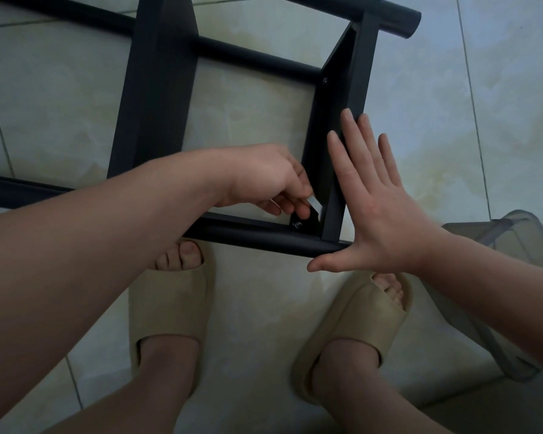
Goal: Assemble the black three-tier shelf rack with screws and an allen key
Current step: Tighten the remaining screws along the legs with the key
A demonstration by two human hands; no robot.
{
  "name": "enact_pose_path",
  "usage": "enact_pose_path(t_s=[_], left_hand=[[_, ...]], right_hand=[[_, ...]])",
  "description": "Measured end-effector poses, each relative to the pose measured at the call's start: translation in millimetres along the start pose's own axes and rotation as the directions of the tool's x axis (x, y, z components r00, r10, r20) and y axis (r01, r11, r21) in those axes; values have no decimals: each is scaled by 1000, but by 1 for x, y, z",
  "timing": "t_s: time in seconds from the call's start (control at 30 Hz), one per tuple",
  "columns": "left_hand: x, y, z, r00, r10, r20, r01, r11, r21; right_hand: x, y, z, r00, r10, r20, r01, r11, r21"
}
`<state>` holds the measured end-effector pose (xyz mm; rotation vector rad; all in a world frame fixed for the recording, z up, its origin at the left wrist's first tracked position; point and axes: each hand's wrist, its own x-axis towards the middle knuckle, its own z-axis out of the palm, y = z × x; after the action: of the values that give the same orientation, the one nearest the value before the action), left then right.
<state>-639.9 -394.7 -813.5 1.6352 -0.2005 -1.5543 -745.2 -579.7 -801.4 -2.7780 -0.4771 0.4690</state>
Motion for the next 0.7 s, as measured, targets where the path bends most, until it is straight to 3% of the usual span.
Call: enact_pose_path(t_s=[0.7], left_hand=[[-13, -8, -3, 997, 55, 62, -65, 981, 184]], right_hand=[[0, -1, 2, 1000, -2, -16, 2, 1000, 12]])
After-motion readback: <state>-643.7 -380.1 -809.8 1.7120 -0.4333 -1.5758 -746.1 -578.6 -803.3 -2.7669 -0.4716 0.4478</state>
